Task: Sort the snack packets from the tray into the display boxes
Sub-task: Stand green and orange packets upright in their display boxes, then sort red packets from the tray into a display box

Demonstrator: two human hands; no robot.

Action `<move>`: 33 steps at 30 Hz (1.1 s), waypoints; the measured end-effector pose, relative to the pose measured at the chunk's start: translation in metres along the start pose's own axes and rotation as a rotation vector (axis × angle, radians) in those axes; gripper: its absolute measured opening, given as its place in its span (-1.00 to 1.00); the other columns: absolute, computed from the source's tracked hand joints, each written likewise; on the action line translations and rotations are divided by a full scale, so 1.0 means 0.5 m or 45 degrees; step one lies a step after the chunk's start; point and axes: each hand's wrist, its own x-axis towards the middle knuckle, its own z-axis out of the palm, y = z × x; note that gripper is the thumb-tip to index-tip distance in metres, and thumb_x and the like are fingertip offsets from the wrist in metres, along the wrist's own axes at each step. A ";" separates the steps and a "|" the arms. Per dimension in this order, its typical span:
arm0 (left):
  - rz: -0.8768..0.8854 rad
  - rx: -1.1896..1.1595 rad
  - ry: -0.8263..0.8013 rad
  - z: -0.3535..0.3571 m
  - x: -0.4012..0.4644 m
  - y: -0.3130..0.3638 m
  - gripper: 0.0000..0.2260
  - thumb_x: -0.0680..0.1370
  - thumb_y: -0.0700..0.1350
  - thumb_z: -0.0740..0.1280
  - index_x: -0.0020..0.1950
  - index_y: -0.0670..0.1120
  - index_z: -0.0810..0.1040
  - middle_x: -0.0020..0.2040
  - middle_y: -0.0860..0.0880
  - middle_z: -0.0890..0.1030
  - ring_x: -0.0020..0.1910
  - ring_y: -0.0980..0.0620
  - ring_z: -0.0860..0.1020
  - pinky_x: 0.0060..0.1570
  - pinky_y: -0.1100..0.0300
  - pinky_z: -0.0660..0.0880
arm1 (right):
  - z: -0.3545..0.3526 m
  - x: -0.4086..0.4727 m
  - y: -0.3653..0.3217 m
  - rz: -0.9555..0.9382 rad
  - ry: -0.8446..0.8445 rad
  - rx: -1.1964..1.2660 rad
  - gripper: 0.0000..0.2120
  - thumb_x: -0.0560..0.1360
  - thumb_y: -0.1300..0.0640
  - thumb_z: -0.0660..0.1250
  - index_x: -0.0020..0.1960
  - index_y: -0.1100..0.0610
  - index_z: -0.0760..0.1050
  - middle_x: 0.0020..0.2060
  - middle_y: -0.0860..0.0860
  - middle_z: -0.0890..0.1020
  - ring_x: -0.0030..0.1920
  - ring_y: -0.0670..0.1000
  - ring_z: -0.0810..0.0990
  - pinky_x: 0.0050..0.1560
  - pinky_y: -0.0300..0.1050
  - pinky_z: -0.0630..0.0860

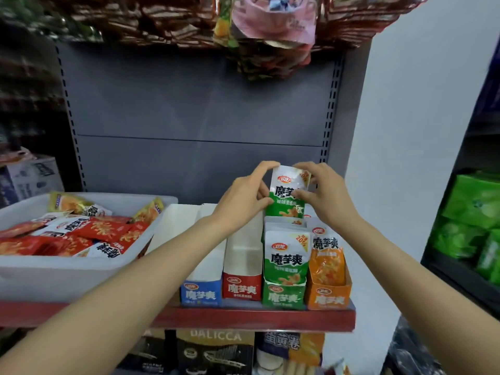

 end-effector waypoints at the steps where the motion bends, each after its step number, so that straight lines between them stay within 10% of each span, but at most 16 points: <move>1: -0.007 -0.010 -0.004 -0.003 0.002 0.001 -0.43 0.47 -0.24 0.40 0.39 0.11 0.28 -0.21 0.05 0.58 -0.20 0.09 0.57 -0.07 0.00 0.57 | -0.003 0.001 -0.003 -0.002 0.000 -0.014 -0.54 0.42 0.21 0.43 0.29 0.08 0.45 0.04 0.07 0.49 -0.05 0.00 0.47 -0.03 -0.23 0.32; 33: -0.105 0.091 0.042 -0.064 -0.052 -0.018 -0.85 0.53 -0.10 0.34 0.09 0.00 0.55 -0.05 0.06 0.59 -0.12 0.11 0.55 -0.03 0.10 0.53 | 0.031 -0.036 -0.091 -0.144 -0.146 -0.268 -0.75 0.53 0.14 0.28 0.20 0.08 0.55 0.10 0.02 0.53 0.16 0.03 0.47 0.12 -0.11 0.41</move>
